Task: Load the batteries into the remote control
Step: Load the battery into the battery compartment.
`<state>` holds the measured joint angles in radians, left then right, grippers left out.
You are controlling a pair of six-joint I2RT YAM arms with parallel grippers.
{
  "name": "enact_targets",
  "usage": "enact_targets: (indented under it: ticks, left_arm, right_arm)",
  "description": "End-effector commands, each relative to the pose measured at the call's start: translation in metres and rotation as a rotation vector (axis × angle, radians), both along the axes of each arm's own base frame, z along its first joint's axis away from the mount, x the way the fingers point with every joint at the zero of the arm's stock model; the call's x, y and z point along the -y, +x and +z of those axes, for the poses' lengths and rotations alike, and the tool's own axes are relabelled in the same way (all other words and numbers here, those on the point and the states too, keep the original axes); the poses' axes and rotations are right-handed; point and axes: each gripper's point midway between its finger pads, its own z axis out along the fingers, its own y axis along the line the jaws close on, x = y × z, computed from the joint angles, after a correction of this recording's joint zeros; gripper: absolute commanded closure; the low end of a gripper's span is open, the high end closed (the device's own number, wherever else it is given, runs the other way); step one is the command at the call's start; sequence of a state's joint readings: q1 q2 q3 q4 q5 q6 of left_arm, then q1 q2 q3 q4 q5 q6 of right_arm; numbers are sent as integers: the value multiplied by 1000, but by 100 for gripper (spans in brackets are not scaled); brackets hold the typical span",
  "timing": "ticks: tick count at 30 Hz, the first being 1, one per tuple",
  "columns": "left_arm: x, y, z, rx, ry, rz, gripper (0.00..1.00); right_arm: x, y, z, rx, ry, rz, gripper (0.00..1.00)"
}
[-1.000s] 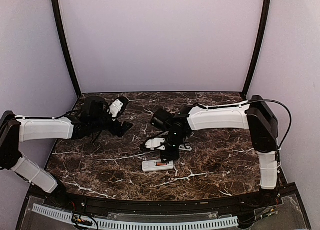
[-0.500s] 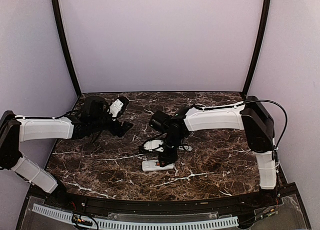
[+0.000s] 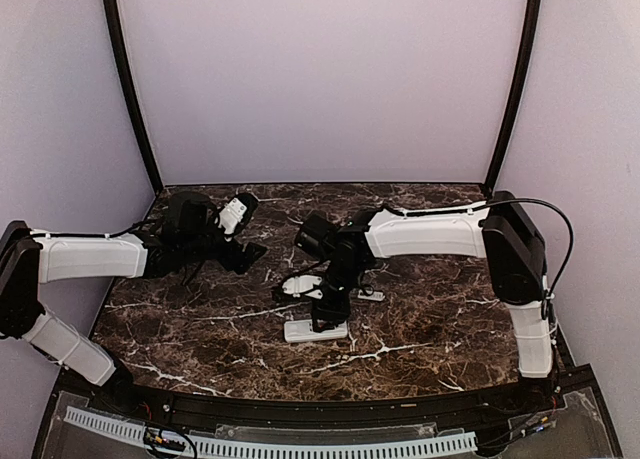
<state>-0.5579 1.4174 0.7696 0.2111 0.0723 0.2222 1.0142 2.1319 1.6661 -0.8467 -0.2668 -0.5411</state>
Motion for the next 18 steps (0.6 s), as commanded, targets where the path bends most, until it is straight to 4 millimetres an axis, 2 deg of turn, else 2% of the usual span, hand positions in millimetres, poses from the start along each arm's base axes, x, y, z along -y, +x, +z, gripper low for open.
enact_targets:
  ticks: [1, 8, 18]
  left_arm:
    - [-2, -2, -1, -6, -10, -7, 14]
    - [-2, -2, -1, -6, -10, -7, 14]
    - [-2, -2, -1, -6, -10, -7, 14]
  right_arm:
    - [-5, 8, 17, -9, 53, -23, 56]
    - [3, 15, -5, 16, -14, -48, 56]
    - [9, 11, -20, -2, -41, -43, 57]
